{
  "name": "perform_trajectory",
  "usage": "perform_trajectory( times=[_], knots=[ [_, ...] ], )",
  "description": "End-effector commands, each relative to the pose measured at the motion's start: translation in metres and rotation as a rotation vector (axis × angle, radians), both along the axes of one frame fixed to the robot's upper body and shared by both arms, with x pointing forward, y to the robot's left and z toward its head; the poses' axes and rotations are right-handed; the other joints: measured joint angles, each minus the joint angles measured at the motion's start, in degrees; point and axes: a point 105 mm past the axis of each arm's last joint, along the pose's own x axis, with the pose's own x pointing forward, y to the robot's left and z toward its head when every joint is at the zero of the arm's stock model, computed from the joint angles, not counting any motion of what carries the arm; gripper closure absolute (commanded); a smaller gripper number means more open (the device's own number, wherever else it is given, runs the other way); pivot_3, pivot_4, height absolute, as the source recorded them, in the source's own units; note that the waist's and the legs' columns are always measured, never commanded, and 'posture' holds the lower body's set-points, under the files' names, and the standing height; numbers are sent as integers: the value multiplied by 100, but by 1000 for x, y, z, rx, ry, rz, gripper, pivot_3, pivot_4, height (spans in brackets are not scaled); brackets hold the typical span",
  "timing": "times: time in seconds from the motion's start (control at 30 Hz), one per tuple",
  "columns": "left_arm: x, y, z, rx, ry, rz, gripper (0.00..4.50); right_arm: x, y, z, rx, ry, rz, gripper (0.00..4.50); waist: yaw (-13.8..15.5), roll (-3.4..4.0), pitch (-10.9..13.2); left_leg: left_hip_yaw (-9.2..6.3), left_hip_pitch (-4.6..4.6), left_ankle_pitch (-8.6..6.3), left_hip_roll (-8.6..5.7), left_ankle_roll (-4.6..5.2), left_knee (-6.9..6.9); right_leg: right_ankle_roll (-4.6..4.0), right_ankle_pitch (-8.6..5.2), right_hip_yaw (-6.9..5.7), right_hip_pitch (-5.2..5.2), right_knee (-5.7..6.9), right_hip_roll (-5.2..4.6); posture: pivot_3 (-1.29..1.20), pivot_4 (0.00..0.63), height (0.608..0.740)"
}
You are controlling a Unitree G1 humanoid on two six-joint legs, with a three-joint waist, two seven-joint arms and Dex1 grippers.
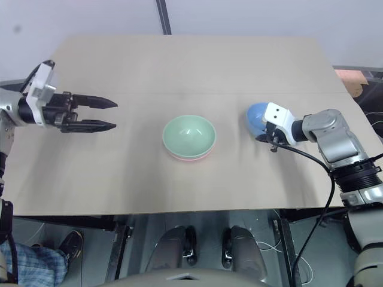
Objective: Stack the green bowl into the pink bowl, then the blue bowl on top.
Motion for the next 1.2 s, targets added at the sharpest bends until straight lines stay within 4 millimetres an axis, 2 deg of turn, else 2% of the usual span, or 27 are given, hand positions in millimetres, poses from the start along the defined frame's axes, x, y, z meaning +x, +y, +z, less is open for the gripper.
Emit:
perform_trajectory(
  times=[0.03, 0.13, 0.27, 0.43, 0.7, 0.87, 1.0, 1.1, 1.13, 1.2],
  knots=[
    [-4, 2, 11, -2, -45, -9, 1148, -5, 11, 8, 17, -14, 44, 4482, -4, 1, 1, 0, -1, 0, 0, 0, -2, 0, 0, 0, -2, 0, 0, 0, 150, 740],
    [-3, 1, 10, 1, -43, -10, 1148, -7, 26, 27, 48, -60, 81, 4482, -11, 3, 2, 5, -4, 0, 0, -1, -3, 0, 0, 4, -8, 0, 1, 0, 150, 740],
    [-1, 0, 8, 18, -40, -10, 1148, -18, 64, 69, 40, -209, 231, 4482, -15, 22, 14, 12, -8, 0, 0, -1, -4, 0, 0, 11, -18, 3, 1, 0, 150, 740],
    [1, -2, 6, 35, -37, -18, 1148, -41, 105, 95, 22, -307, 409, 4482, 2, 20, 13, 13, -9, 0, 3, -1, -7, -1, 0, 11, -20, -1, 3, 0, 150, 740],
    [3, -3, 3, 54, -25, -26, 1148, -74, 142, 100, 2, -352, 574, 4482, 2, 20, 13, 12, -15, 0, -3, 0, -6, -1, 0, 9, -21, 0, -3, 0, 150, 740],
    [4, -4, 2, 60, -24, -29, 1148, -76, 152, 104, -7, -380, 588, 4482, -6, 20, 13, 13, -14, 0, 1, -1, -6, -1, 0, 9, -24, 1, 2, 0, 150, 740],
    [5, -6, 2, 57, -29, -37, 1148, -77, 158, 105, -10, -387, 612, 2872, -6, 20, 13, 13, -14, 0, -2, 0, -6, -1, 0, 9, -23, 1, -1, 0, 150, 740],
    [5, -7, 1, 56, -28, -39, 1148, -78, 165, 110, 18, -404, 609, 1383, -6, 20, 13, 13, -14, 0, -2, -1, -6, -1, 0, 9, -23, 1, 0, 0, 150, 740],
    [5, -7, 1, 56, -28, -39, 1148, -78, 166, 112, 23, -413, 605, 1018, -6, 20, 13, 13, -14, 0, -1, -1, -6, -1, 0, 9, -23, 1, 0, 0, 150, 740],
    [5, -7, 1, 56, -30, -40, 1148, -76, 165, 114, 19, -425, 596, 1018, -7, 20, 13, 13, -14, 0, -1, -1, -6, -1, 0, 9, -23, 1, 0, 0, 150, 740]
  ],
)
